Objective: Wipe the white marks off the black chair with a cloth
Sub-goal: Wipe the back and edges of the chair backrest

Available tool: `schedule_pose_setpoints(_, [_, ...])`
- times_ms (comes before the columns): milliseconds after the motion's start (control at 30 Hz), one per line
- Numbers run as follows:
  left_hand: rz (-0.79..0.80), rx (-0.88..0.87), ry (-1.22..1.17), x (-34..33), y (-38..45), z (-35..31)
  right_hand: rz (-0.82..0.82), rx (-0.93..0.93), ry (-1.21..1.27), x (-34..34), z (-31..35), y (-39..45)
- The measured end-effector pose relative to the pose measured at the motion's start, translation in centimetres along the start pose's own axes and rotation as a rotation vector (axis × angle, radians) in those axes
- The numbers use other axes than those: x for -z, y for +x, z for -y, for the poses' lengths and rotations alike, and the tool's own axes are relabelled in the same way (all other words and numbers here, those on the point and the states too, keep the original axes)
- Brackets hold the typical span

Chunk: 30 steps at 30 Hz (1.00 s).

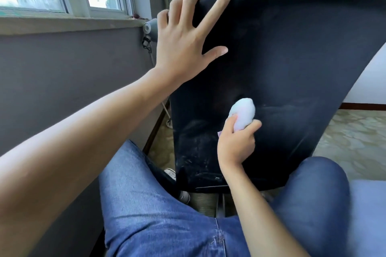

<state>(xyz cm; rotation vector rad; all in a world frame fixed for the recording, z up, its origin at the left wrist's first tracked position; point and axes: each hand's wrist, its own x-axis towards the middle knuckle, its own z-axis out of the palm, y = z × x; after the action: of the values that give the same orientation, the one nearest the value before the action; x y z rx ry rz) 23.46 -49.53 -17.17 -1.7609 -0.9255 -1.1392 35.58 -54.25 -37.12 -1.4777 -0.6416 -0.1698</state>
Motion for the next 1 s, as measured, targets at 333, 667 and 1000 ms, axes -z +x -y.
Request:
schedule_pose_setpoints(333, [0.036,0.025,0.056,0.0,-0.5,0.1,0.449,0.548,-0.208,-3.9,-2.5,-7.0])
schedule_pose_setpoints(667, [0.022,-0.339,0.043,-0.3,-0.3,-5.9,0.19,0.686,-0.289,2.5,-3.6,4.6])
schedule_pose_setpoints(1000, [-0.057,-0.542,0.083,-1.8,5.6,-13.1,0.0,0.085,-0.06,5.6,-4.1,16.2])
